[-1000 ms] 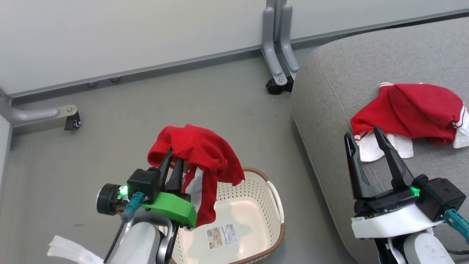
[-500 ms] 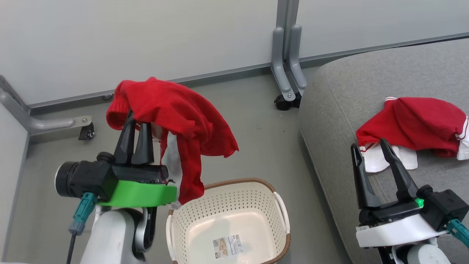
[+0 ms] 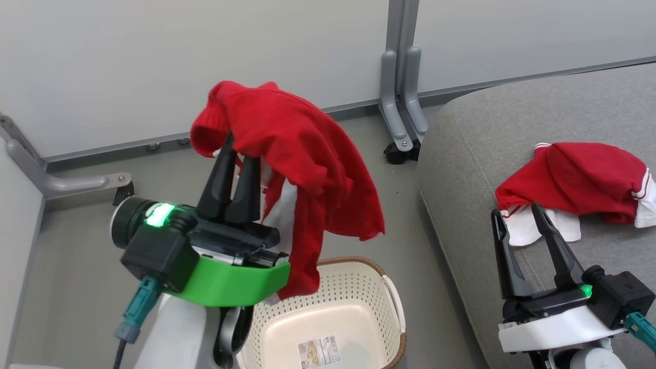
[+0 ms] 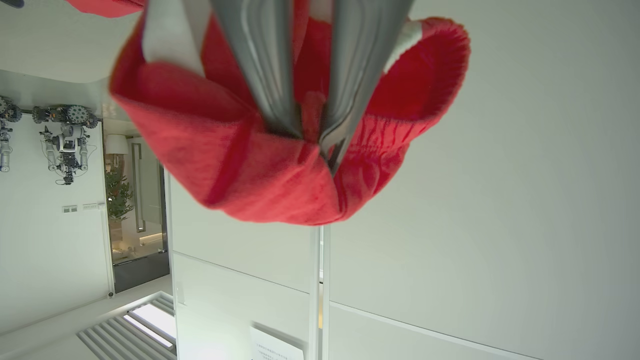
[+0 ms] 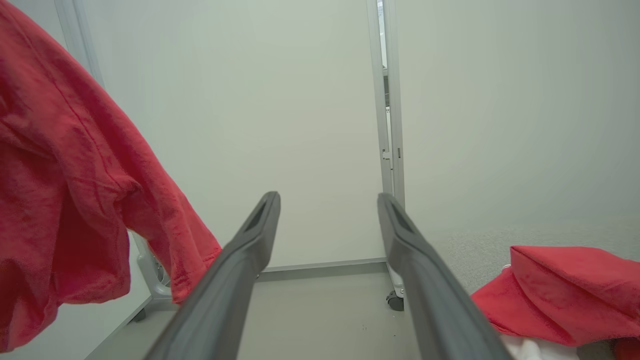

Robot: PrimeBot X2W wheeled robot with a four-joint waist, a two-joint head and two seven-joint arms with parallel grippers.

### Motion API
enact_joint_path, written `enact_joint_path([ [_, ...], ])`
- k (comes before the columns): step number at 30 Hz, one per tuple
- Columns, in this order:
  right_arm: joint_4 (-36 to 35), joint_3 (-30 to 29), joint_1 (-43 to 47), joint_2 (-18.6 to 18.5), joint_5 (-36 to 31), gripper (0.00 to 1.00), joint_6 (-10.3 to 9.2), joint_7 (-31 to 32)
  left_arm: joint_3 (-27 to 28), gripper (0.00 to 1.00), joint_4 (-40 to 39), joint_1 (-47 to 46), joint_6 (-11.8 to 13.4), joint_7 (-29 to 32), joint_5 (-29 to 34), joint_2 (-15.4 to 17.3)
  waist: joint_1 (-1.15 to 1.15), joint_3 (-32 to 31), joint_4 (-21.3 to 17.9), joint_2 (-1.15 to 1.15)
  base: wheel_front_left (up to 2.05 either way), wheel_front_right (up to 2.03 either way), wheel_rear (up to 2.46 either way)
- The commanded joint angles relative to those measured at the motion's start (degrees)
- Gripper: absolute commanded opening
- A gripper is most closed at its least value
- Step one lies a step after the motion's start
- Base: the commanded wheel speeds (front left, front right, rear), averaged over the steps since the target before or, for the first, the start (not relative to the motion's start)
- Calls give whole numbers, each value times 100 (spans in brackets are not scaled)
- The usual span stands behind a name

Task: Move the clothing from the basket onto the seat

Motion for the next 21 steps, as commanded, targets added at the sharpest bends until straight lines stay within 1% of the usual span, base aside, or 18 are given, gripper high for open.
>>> enact_joint_path([
  [1, 1, -5, 62, -4, -8, 100, -2, -15, -96, 0, 38, -89, -46, -1, -67, 13, 1, -12, -33, 0, 0, 0, 0],
  [5, -2, 15, 91, 20, -24, 100, -2, -15, -392, 0, 136, -130, -144, -1, -135, 14, 1, -6, -77, 0, 0, 0, 0],
  [9, 21, 60, 73, 17, -32, 100, -2, -15, -525, 0, 235, -159, -85, -1, -196, 13, 1, 6, -115, 0, 0, 0, 0],
  [21, 25, 100, 46, 10, -20, 100, -2, -15, -505, 0, 420, -240, -23, -1, -198, 13, 1, 40, -165, 0, 0, 0, 0],
])
